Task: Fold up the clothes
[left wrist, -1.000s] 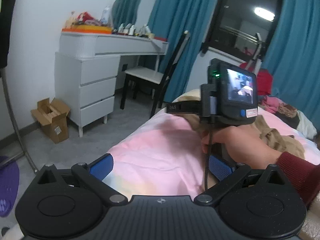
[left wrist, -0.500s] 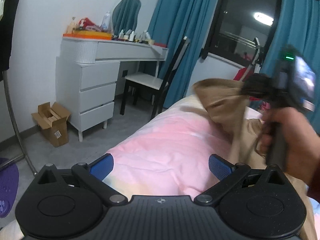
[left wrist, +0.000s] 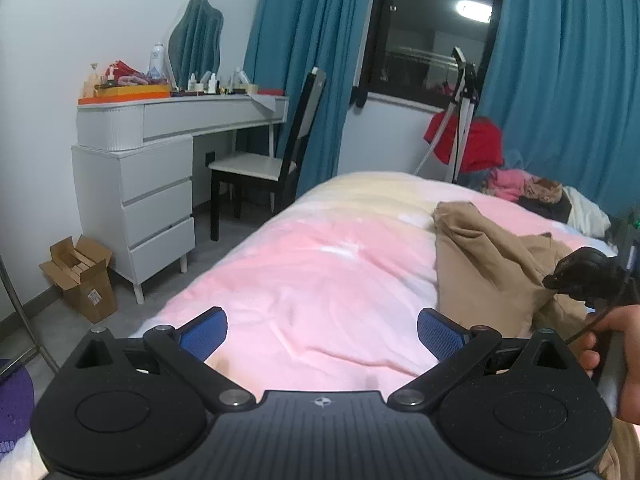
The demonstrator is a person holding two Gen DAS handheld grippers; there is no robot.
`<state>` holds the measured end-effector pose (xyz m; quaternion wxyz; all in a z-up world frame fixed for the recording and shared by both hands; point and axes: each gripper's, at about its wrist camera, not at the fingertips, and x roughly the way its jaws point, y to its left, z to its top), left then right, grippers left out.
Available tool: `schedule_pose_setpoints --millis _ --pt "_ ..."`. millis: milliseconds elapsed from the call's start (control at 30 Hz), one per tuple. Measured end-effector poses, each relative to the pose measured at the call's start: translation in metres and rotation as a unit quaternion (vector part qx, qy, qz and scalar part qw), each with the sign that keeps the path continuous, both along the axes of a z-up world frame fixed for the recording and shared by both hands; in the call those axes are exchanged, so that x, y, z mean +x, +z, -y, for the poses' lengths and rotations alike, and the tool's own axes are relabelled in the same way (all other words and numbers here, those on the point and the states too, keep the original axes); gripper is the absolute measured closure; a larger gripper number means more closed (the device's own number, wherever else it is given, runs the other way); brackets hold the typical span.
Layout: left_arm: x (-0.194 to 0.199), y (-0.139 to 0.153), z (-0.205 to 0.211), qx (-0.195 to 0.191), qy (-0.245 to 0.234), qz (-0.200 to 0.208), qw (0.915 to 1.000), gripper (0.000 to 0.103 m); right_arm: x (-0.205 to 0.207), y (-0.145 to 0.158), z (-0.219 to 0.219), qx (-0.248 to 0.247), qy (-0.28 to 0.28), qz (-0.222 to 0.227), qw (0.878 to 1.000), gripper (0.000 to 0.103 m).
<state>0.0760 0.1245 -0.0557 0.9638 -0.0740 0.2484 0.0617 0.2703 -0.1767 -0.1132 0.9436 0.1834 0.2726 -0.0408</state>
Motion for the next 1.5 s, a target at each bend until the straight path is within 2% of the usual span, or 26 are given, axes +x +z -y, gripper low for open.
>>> schedule_pose_setpoints --millis 67,100,167,200,233,333,433,500,633,700,733,767,800,867,967,1033,1133,1267,1400,1500 --pt "0.002 -0.002 0.003 0.001 0.000 -0.004 1.0000 0.001 -0.001 0.003 0.002 0.001 0.021 0.010 1.000 0.092" --pt "0.003 -0.003 0.004 -0.001 -0.001 -0.004 1.0000 0.001 -0.002 0.008 0.003 -0.005 0.031 0.022 0.999 0.086" --pt "0.005 -0.004 0.006 -0.003 -0.004 -0.006 1.0000 0.001 -0.004 0.017 0.005 -0.012 0.047 0.056 0.997 0.049" --pt "0.005 -0.005 0.007 -0.004 -0.005 -0.007 1.0000 0.001 -0.006 0.022 0.005 -0.014 0.055 0.074 0.996 0.041" --pt "0.006 -0.005 0.008 -0.005 -0.006 -0.007 0.9999 0.001 -0.007 0.025 0.005 -0.015 0.064 0.093 0.994 0.039" --pt "0.009 -0.007 0.010 -0.008 -0.010 -0.010 0.9999 0.001 0.013 0.034 0.004 -0.019 0.086 0.103 0.991 0.039" --pt "0.014 -0.012 0.008 -0.014 -0.011 -0.014 0.9998 0.001 0.056 0.040 -0.004 -0.010 0.119 0.071 0.990 0.039" --pt "0.017 -0.015 0.007 -0.018 -0.011 -0.017 0.9996 0.001 0.089 0.041 -0.011 -0.006 0.119 0.044 0.992 0.039" --pt "0.023 -0.023 0.000 -0.036 -0.009 -0.030 0.9989 0.001 0.128 0.033 -0.023 -0.011 0.117 0.004 0.993 0.042" --pt "0.024 -0.023 -0.002 -0.038 -0.006 -0.031 0.9988 0.001 0.138 0.025 -0.032 -0.021 0.129 -0.026 0.991 0.063" --pt "0.022 -0.022 -0.003 -0.038 -0.002 -0.026 0.9989 0.001 0.140 0.022 -0.036 -0.027 0.137 -0.038 0.990 0.087" --pt "0.021 -0.021 -0.005 -0.041 0.004 -0.020 0.9990 0.001 0.137 0.023 -0.040 -0.037 0.138 -0.033 0.989 0.094" --pt "0.019 -0.019 -0.007 -0.045 0.009 -0.016 0.9988 0.001 0.133 0.025 -0.043 -0.046 0.137 -0.022 0.989 0.095" --pt "0.016 -0.017 -0.012 -0.059 0.018 -0.011 0.9980 0.001 0.115 0.037 -0.039 -0.050 0.120 0.041 0.991 0.097" --pt "0.009 -0.014 -0.017 -0.078 0.031 -0.003 0.9965 0.001 0.099 0.051 -0.028 -0.067 0.052 0.091 0.992 0.097" --pt "0.006 -0.011 -0.016 -0.074 0.034 0.008 0.9967 0.001 0.089 0.059 -0.020 -0.078 0.007 0.121 0.990 0.097" --pt "0.004 -0.009 -0.012 -0.068 0.032 0.012 0.9971 0.001 0.096 0.053 -0.004 -0.077 -0.047 0.108 0.990 0.097" --pt "0.009 -0.014 -0.005 -0.047 0.026 -0.001 0.9985 0.001 0.115 0.029 0.009 -0.078 -0.080 0.056 0.992 0.097" --pt "0.012 -0.018 -0.002 -0.036 0.019 -0.007 0.9992 0.001 0.125 0.005 0.013 -0.075 -0.074 0.036 0.994 0.095" --pt "0.016 -0.022 0.001 -0.025 0.012 -0.013 0.9995 0.001 0.134 0.000 0.018 -0.055 -0.054 0.032 0.997 0.092"
